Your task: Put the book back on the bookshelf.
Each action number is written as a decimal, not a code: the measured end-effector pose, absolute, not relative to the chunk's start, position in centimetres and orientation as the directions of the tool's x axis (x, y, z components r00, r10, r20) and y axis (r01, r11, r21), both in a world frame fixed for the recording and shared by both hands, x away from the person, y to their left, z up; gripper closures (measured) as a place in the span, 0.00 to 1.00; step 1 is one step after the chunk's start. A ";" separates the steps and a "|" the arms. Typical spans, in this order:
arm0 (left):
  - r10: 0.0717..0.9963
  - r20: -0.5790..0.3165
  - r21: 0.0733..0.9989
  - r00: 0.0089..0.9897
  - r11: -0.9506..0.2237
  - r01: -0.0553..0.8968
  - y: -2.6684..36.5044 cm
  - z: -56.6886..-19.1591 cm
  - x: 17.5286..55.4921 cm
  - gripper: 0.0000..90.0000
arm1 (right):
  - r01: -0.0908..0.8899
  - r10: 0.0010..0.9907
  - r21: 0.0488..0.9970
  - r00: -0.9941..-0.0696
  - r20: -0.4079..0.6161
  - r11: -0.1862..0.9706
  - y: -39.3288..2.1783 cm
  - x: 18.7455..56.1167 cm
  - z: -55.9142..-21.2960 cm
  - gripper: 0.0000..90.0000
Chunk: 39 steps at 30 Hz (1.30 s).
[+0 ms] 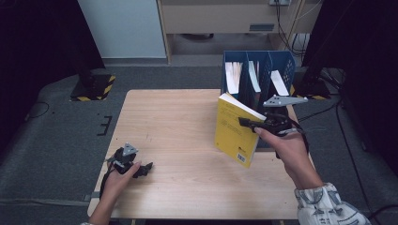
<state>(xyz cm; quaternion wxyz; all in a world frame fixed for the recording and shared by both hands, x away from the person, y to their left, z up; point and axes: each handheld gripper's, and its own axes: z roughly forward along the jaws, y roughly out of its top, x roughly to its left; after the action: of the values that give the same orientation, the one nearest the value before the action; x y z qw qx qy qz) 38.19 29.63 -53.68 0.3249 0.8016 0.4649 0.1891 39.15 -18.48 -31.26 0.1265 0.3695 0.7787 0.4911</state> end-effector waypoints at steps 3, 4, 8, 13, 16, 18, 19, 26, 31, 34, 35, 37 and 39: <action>0.868 0.001 0.697 0.496 -0.356 0.622 29.6 -53.7 38.2 0.00 | 0.448 0.698 0.860 -0.697 0.164 0.246 -18.5 39.2 -30.7 0.83; 0.868 0.001 0.697 0.496 -0.356 0.622 29.6 -53.7 38.2 0.00 | 0.446 0.698 0.861 -0.697 0.162 0.246 -18.6 39.2 -30.5 0.83; 0.870 -0.002 0.700 0.493 -0.350 0.622 29.5 -53.7 38.2 0.00 | 0.440 0.701 0.866 -0.695 0.161 0.238 -18.8 39.2 -29.7 0.83; 0.869 0.000 0.698 0.495 -0.354 0.622 29.6 -53.7 38.2 0.00 | 0.436 0.714 0.869 -0.684 0.150 0.235 -19.3 39.5 -29.3 0.83; 0.868 0.001 0.697 0.496 -0.356 0.623 29.6 -53.7 38.2 0.00 | 0.442 0.722 0.867 -0.675 0.152 0.230 -19.7 39.6 -29.3 0.83; 0.868 0.001 0.697 0.496 -0.356 0.622 29.6 -53.7 38.3 0.00 | 0.447 0.730 0.866 -0.666 0.154 0.225 -20.1 39.6 -29.2 0.83; 0.868 0.001 0.697 0.496 -0.356 0.622 29.6 -53.7 38.3 0.00 | 0.447 0.734 0.866 -0.662 0.152 0.224 -20.3 39.6 -29.2 0.83; 0.868 0.001 0.697 0.497 -0.357 0.622 29.6 -53.7 38.3 0.00 | 0.456 0.762 0.867 -0.629 0.155 0.200 -22.0 39.6 -29.0 0.83; 0.868 0.001 0.697 0.497 -0.357 0.622 29.6 -53.7 38.3 0.00 | 0.459 0.783 0.867 -0.604 0.146 0.192 -23.1 39.4 -28.9 0.83; 0.868 0.001 0.697 0.497 -0.357 0.622 29.6 -53.7 38.3 0.00 | 0.467 0.798 0.866 -0.583 0.150 0.178 -23.9 39.3 -28.8 0.83; 0.868 0.001 0.697 0.496 -0.356 0.622 29.6 -53.7 38.3 0.00 | 0.469 0.801 0.866 -0.579 0.151 0.175 -24.1 39.3 -28.8 0.83; 0.868 0.001 0.697 0.497 -0.357 0.622 29.6 -53.7 38.3 0.00 | 0.473 0.811 0.865 -0.565 0.151 0.168 -24.6 39.4 -28.8 0.83; 0.868 0.001 0.697 0.497 -0.357 0.622 29.6 -53.7 38.3 0.00 | 0.478 0.820 0.863 -0.552 0.151 0.163 -25.0 39.4 -28.7 0.83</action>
<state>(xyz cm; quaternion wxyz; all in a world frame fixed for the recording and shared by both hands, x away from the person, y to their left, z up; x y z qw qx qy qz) 38.26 29.58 -53.69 0.3250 0.8017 0.4647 0.1890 39.42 -24.96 -28.72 0.1794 0.4379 0.7411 0.4763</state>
